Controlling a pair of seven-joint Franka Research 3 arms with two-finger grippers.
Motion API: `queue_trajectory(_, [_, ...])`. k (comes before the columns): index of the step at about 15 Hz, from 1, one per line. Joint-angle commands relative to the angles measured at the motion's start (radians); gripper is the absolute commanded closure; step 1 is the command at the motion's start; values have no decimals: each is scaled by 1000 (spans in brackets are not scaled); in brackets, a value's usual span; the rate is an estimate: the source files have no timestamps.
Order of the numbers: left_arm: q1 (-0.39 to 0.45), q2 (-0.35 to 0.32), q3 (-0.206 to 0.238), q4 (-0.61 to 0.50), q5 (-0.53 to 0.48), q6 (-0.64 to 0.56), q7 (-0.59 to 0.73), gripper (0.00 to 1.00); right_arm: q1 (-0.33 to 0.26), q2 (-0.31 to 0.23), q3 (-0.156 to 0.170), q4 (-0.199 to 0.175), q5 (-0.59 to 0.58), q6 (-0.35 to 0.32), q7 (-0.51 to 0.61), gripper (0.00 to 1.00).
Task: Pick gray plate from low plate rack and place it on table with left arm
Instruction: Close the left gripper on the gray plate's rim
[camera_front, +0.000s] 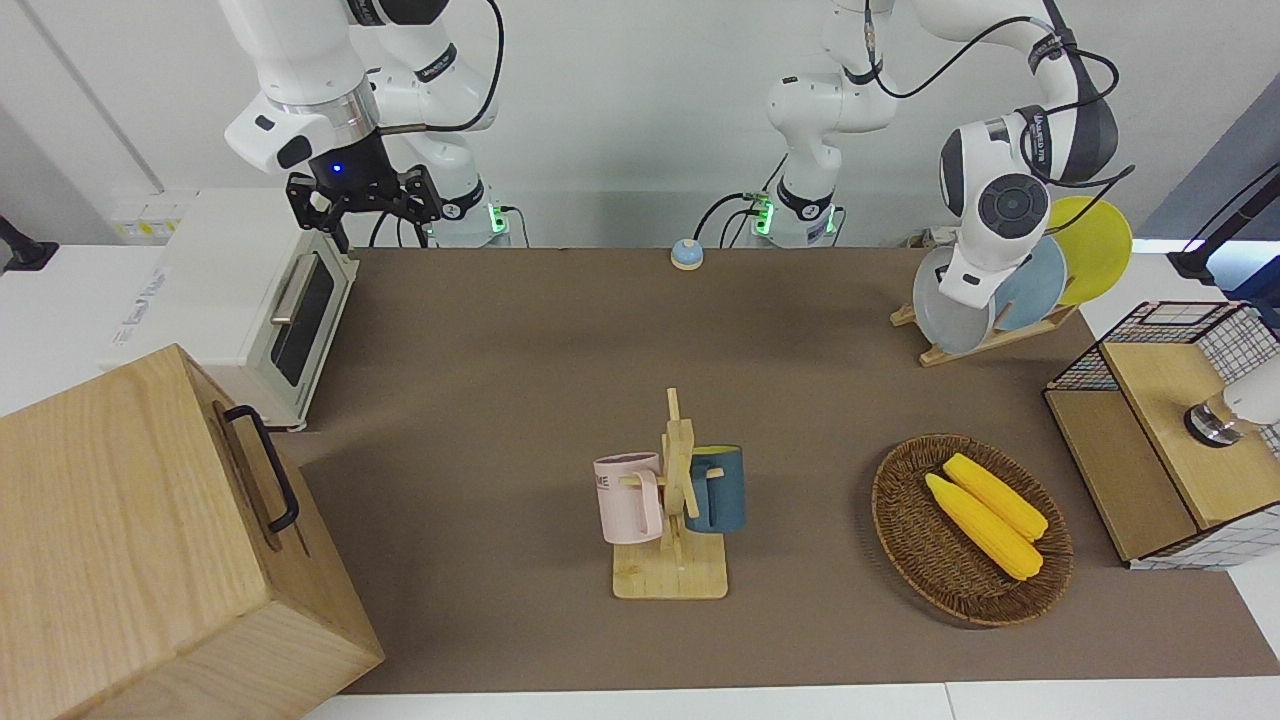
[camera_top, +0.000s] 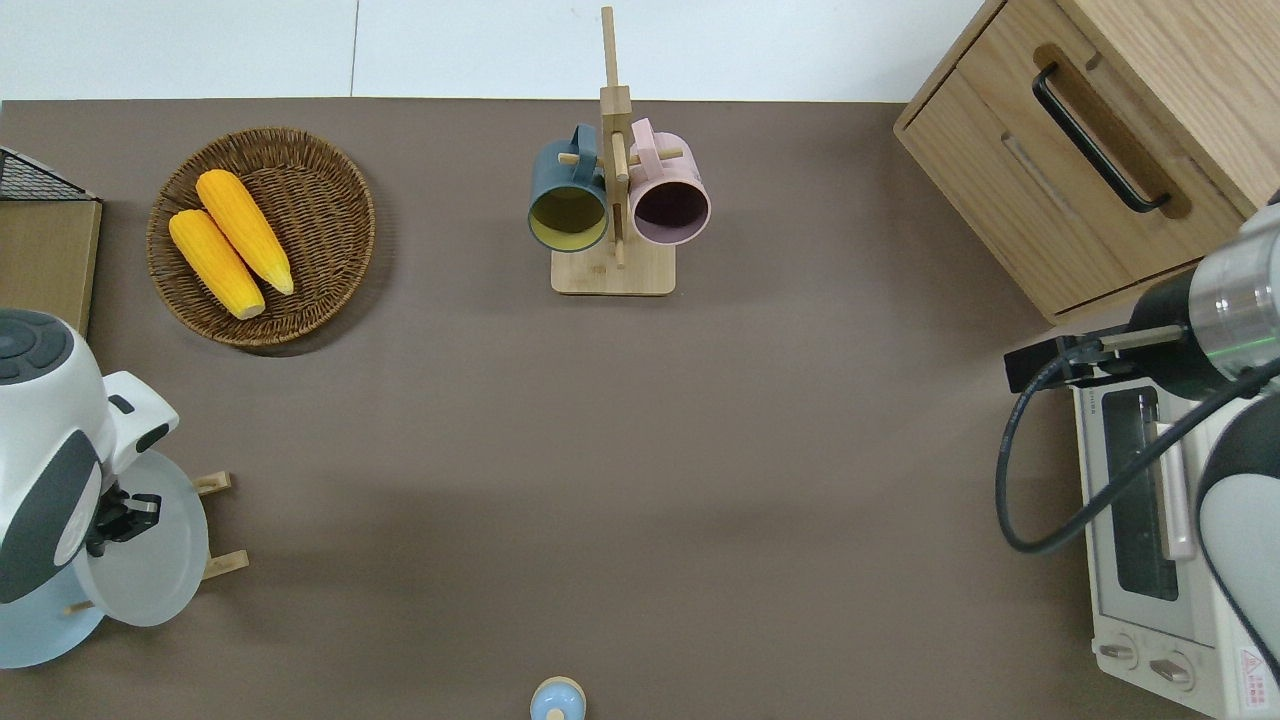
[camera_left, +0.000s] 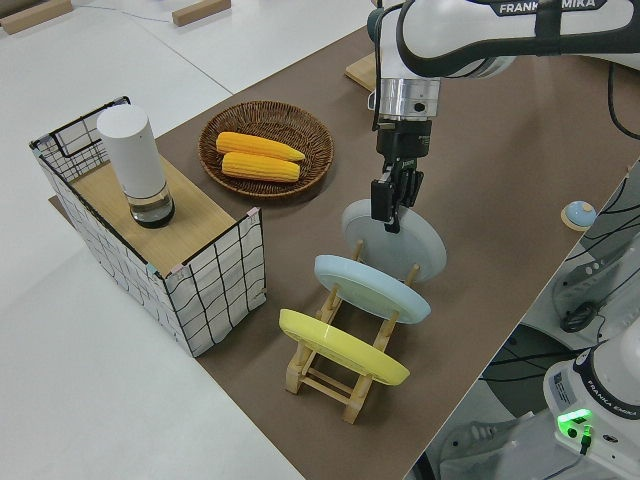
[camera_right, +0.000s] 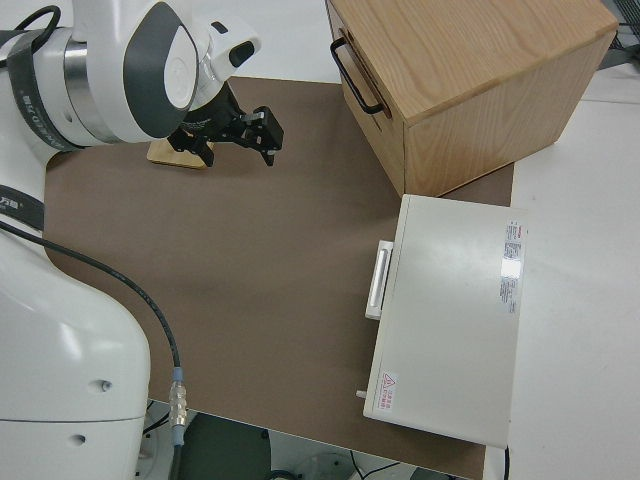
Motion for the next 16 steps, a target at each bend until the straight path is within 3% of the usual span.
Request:
queue_trajectory(1, [1,0,18,36,41,-26,-6,1000,-19,-3,17,9,-1,-14,12,17])
queue_trajectory(6, [-4,-10,17,92,19,-97,8,1000,-19,-3,17,9,-1,-14,12,17])
queue_trajectory(16, [-7,-22,4,173,-248,-148,-10,1000,-19,-1,17,9,-1,-14,12,17])
